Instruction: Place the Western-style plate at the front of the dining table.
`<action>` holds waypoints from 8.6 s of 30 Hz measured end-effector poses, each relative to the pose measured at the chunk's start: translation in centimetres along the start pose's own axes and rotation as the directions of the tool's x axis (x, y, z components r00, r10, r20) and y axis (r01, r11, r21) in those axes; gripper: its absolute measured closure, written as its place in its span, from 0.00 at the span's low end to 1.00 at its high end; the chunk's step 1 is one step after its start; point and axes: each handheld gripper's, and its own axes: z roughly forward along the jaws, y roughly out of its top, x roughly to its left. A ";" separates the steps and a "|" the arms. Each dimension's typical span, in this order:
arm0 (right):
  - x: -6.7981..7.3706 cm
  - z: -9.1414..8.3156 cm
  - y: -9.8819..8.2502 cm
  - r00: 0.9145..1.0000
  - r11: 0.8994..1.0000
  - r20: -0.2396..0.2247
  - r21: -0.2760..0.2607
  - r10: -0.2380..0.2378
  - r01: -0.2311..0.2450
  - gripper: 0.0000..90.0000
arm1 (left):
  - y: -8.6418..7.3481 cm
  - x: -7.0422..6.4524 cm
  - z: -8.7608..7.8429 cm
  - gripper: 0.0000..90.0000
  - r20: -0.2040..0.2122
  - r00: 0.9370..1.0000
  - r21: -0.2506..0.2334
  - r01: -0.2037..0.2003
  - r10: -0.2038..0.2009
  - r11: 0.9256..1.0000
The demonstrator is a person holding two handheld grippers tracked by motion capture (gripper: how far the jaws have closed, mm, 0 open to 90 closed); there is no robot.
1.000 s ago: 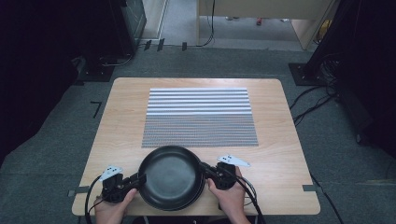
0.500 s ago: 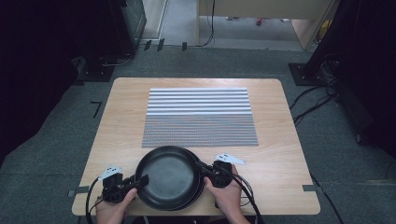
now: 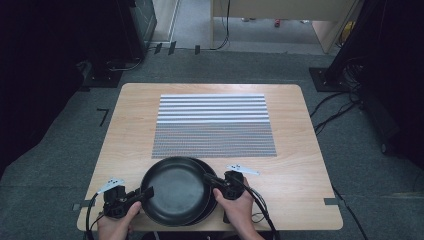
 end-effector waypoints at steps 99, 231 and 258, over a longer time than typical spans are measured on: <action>-12.3 0.3 15.8 0.943 0.934 0.049 -0.167 0.329 -0.317 0.92 | 19.0 -3.3 19.3 0.84 0.133 0.984 0.136 0.099 -0.117 0.986; -15.5 -16.0 5.9 0.892 0.967 0.441 -0.167 -0.101 0.192 0.28 | 6.8 4.8 2.7 0.12 -0.106 0.991 -0.080 -0.086 0.077 0.993; -19.7 -21.5 1.8 0.831 0.973 0.543 -0.101 -0.121 0.208 0.26 | 1.2 7.4 0.0 0.12 -0.232 0.970 -0.034 -0.084 0.074 0.996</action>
